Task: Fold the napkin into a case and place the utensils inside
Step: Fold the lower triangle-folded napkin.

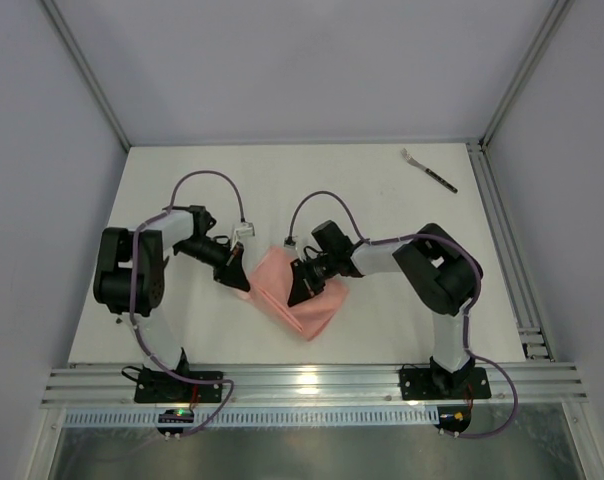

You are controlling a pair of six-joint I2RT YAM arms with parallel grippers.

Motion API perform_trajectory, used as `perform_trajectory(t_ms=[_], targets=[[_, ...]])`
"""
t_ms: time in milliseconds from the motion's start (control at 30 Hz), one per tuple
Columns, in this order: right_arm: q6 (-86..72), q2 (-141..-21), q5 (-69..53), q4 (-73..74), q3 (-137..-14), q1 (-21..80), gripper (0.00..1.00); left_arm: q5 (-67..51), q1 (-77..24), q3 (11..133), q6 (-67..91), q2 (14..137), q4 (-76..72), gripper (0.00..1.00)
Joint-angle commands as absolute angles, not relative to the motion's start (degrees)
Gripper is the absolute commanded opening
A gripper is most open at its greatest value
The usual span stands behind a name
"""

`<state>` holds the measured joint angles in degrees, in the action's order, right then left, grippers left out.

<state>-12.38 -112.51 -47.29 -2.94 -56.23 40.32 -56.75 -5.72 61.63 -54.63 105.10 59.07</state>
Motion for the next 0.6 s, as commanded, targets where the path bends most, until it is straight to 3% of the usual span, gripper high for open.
perform_trajectory(t_ms=[0, 100, 133, 233, 367, 400, 467, 567], targets=[[-5.6, -111.4, -40.3, 4.7, -55.2, 40.5, 0.06, -58.8, -5.4, 63.8, -57.5, 103.2, 61.6, 0.0], [-3.0, -105.4, -37.3, 4.7, -56.4, 40.5, 0.22, -58.1, -5.8, 63.0, -58.5, 101.0, 62.9, 0.0], [-2.6, -103.9, -35.5, 4.7, -56.9, 40.6, 0.32, -57.8, -6.1, 62.8, -58.5, 100.5, 63.0, 0.0], [-1.0, -98.0, -30.9, 5.4, -59.2, 40.6, 0.45, -57.7, -6.4, 61.7, -58.5, 99.3, 62.6, 0.0], [1.3, -89.3, -26.0, 5.7, -57.9, 40.6, 0.54, -58.6, -6.5, 61.7, -58.6, 99.5, 63.5, 0.0], [1.5, -87.0, -24.7, 4.3, -56.6, 40.9, 0.64, -58.7, -6.5, 61.7, -58.4, 99.3, 63.4, 0.0], [4.6, -79.0, -18.6, 2.5, -50.0, 42.4, 0.65, -58.4, -6.8, 61.8, -58.1, 99.1, 63.2, 0.0], [10.9, -68.3, -6.6, -4.2, -37.3, 52.8, 0.66, -57.7, -7.2, 61.7, -57.5, 98.4, 62.8, 0.0]])
